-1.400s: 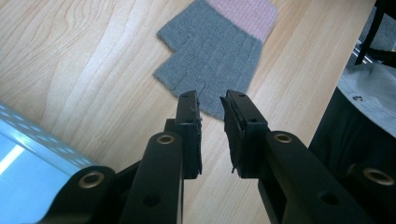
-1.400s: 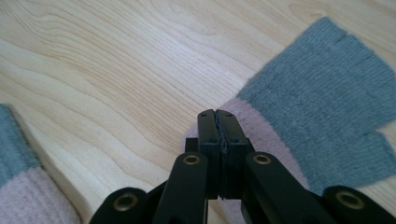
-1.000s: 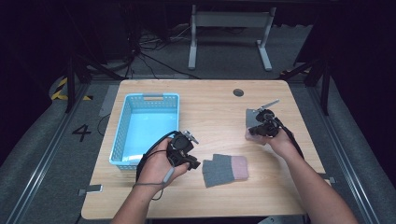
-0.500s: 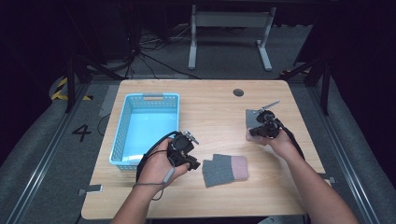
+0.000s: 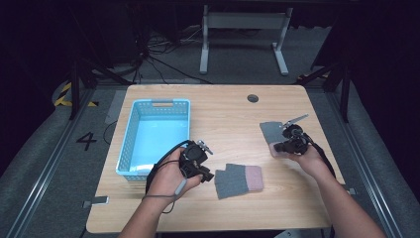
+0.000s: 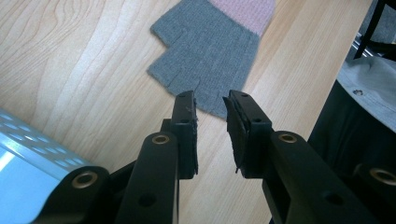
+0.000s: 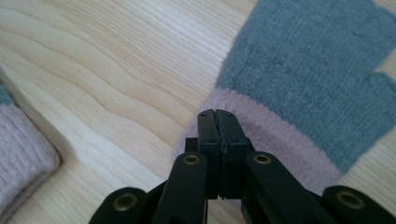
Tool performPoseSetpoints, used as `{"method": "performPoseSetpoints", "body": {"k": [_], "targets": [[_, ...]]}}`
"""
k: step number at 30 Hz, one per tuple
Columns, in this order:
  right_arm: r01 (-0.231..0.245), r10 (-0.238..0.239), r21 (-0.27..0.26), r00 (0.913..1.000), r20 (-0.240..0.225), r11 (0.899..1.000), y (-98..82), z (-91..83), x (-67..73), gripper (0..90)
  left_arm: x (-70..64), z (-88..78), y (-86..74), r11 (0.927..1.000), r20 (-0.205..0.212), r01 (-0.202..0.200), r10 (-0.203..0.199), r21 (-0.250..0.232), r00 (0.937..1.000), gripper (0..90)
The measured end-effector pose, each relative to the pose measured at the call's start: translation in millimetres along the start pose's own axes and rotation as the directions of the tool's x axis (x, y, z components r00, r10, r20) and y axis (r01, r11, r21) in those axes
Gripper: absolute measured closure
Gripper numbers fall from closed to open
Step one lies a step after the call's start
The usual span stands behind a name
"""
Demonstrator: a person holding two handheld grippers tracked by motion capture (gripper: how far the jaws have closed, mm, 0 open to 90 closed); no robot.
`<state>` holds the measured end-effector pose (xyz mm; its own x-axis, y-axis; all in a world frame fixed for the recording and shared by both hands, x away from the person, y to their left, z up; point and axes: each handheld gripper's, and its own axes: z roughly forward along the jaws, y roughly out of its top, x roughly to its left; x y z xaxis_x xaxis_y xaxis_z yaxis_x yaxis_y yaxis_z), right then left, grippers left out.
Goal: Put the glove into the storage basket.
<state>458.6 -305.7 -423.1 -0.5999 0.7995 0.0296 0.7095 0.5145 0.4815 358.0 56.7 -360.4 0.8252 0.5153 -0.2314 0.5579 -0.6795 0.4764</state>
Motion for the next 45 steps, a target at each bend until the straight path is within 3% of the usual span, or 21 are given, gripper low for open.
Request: {"method": "performPoseSetpoints", "body": {"k": [8,17,20,23,27,33,38,45], "targets": [[-0.027,0.027,0.008,0.9996,0.009,1.0,-12.7,-8.5,-11.6,89.4,0.0,1.7,0.6,1.0,-0.002,-0.001,0.001,0.003,1.0,72.6],[-0.031,0.031,0.003,0.9993,0.018,1.0,-12.2,-10.9,-11.8,89.4,-0.5,0.8,0.6,1.0,-0.001,0.001,-0.001,0.002,1.0,72.5],[-0.032,0.033,-0.047,0.9992,0.02,0.998,-3.1,-16.7,-10.9,89.4,-0.2,1.9,1.2,1.0,-0.005,-0.004,0.004,0.009,1.0,72.5],[-0.032,0.034,-0.063,0.999,0.029,0.998,5.3,-17.4,-11.3,89.4,-1.1,2.7,1.7,0.9999,0.001,-0.003,0.003,0.011,1.0,72.5],[-0.041,0.043,-0.073,0.9984,0.037,0.997,25.2,-10.5,-13.4,89.5,-0.4,3.0,1.5,0.9999,0.0,-0.003,0.003,0.015,1.0,72.5],[-0.063,0.065,-0.03,0.9954,0.071,0.998,49.4,17.3,-20.6,89.4,1.7,3.1,0.3,0.9999,0.003,-0.001,0.001,0.014,1.0,72.5],[-0.073,0.074,-0.009,0.9941,0.08,0.997,56.5,30.4,-23.6,89.5,3.5,2.5,-0.4,0.9999,0.004,0.003,-0.003,0.01,1.0,72.5],[-0.069,0.068,0.012,0.9952,0.07,0.998,56.7,34.8,-23.3,89.4,4.0,2.7,-0.5,0.9999,0.003,0.006,-0.006,0.014,1.0,72.5]]}}
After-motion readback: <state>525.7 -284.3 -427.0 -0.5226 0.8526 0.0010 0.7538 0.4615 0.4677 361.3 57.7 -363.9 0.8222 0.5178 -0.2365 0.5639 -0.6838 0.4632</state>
